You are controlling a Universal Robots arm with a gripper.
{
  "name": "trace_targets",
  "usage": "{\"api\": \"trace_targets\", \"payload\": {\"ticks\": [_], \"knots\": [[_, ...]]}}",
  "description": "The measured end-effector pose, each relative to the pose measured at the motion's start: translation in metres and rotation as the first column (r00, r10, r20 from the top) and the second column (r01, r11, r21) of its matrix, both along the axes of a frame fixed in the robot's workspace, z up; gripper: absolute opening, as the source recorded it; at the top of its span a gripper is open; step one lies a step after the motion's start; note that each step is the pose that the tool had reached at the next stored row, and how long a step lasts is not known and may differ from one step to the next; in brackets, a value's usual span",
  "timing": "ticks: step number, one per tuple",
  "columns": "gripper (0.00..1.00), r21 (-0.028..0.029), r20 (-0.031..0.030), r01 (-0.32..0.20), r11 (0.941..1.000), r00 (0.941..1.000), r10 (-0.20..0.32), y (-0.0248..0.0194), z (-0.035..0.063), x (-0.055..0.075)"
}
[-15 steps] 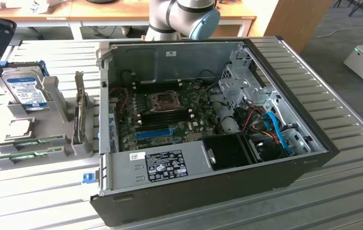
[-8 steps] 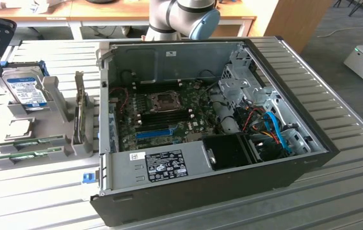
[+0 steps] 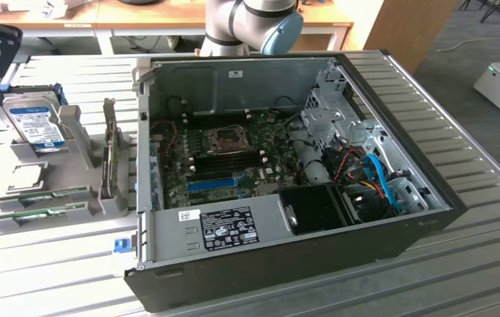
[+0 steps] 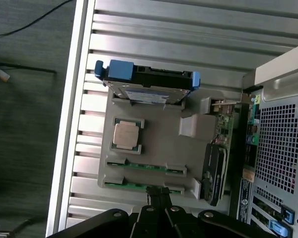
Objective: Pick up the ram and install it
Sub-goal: 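Pick up the ram and move it above insertion slot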
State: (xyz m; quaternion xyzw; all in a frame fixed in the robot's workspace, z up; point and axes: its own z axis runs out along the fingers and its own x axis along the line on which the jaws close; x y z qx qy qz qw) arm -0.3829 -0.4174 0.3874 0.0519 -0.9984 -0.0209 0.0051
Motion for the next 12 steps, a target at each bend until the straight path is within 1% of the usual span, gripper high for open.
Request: {"api": "trace_targets", "payload": {"ticks": [6,12], "knots": [[0.1,0.0007,0.0006,-0.057,0.9984,0.9984,0.057,0.0,-0.0004,0.0],[0.1,0.0022,0.0014,-0.109,0.9941,0.9941,0.109,0.0,-0.0004,0.0]]}}
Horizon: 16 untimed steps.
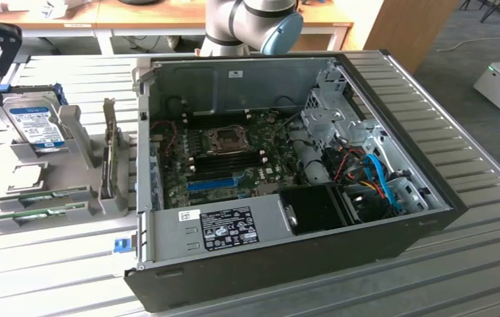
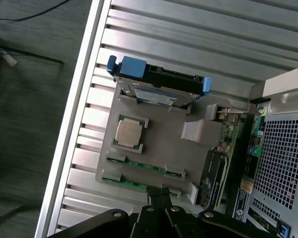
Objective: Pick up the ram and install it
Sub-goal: 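Pick up the ram and move it above insertion slot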
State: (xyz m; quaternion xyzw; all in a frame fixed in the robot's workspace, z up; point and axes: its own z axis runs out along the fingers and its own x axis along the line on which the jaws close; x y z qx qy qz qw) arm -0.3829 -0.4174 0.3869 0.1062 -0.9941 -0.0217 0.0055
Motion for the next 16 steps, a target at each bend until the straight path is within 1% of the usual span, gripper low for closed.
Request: {"api": "trace_targets", "payload": {"ticks": [5,8,12,16], "knots": [[0.1,0.0008,0.0005,-0.035,0.9994,0.9994,0.035,0.0,0.0,0.0],[0.1,0.0017,0.0006,-0.066,0.9978,0.9978,0.066,0.0,0.0,0.0],[0.1,0.0037,0.0008,-0.115,0.9933,0.9933,0.115,0.0,-0.0001,0.0],[0.1,0.0057,0.0011,-0.165,0.9862,0.9863,0.165,0.0,-0.0001,0.0]]}}
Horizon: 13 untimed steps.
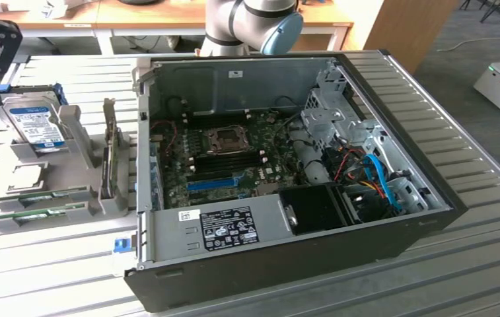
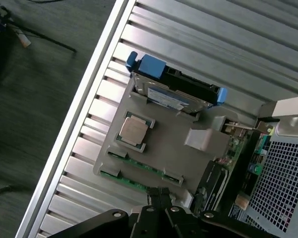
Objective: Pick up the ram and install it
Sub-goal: 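Pick up the ram and move it above insertion slot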
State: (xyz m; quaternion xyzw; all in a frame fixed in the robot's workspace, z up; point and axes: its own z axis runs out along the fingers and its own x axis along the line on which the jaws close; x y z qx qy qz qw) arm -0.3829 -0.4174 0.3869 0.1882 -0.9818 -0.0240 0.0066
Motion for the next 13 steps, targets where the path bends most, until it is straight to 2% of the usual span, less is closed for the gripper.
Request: {"api": "trace_targets", "payload": {"ticks": [7,13], "knots": [[0.1,0.0036,0.0002,-0.081,0.9967,0.9967,0.081,0.0,0.0,0.0],[0.1,0.0073,0.0008,-0.154,0.9881,0.9881,0.154,0.0,0.0,0.0]]}}
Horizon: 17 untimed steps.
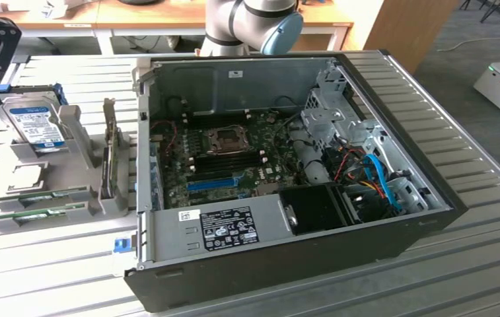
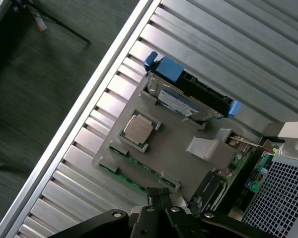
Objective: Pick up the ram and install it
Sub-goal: 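Pick up the ram and move it above insertion slot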
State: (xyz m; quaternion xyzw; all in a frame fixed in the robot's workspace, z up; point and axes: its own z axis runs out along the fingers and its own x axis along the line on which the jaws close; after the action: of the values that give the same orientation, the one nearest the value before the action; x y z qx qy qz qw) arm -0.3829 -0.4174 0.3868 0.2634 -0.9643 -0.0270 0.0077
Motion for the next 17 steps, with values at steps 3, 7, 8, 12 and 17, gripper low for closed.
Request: {"api": "trace_targets", "payload": {"ticks": [3,7,8,12,17], "knots": [[0.1,0.0017,0.0,-0.034,0.9994,0.9994,0.034,0.0,0.0,0.0],[0.1,0.0038,0.0001,-0.078,0.9969,0.997,0.078,0.0,0.0,0.0],[0.1,0.0043,0.0002,-0.088,0.9961,0.9961,0.088,0.0,0.0,0.0],[0.1,0.0068,0.0004,-0.135,0.9908,0.9909,0.135,0.0,0.0,0.0],[0.1,0.0101,0.001,-0.193,0.9811,0.9811,0.193,0.0,0.0,0.0]]}}
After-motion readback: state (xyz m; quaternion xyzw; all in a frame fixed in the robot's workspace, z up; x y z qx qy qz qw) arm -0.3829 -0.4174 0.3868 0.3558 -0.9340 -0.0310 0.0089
